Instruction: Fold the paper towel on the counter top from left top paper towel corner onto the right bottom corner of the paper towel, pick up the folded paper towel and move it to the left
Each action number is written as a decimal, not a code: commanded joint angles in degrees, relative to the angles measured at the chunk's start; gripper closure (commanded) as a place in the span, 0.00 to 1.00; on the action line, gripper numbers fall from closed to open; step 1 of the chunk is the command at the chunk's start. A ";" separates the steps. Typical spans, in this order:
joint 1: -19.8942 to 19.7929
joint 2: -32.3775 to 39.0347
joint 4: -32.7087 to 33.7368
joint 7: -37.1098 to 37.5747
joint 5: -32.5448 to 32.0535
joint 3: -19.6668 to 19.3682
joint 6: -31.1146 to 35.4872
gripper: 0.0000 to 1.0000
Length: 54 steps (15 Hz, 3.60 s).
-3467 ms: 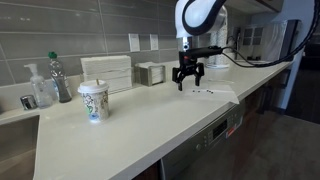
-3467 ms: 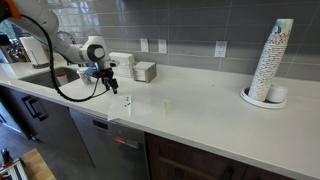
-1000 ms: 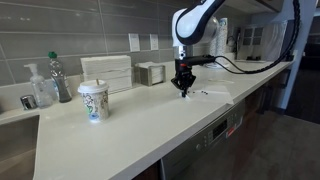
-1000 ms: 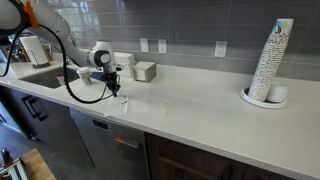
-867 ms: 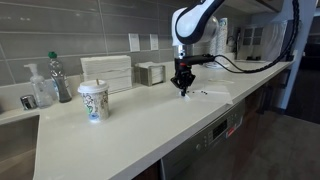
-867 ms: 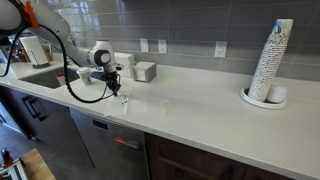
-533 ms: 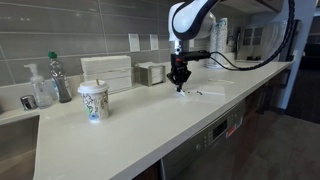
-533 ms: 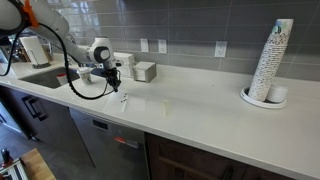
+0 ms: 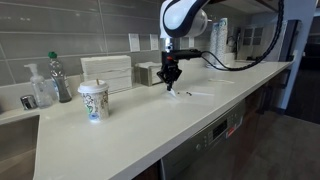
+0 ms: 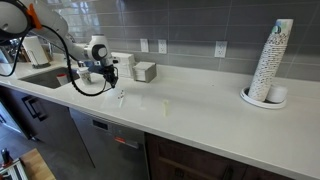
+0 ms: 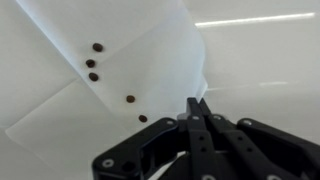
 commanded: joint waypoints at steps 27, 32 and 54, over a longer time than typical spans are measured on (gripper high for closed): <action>-9.13 -6.24 -4.04 -3.87 15.48 -1.87 2.53 1.00; -8.06 -5.87 -1.00 -3.56 15.92 -0.91 2.55 1.00; -8.31 -4.93 -4.59 -4.22 13.01 -3.43 2.61 1.00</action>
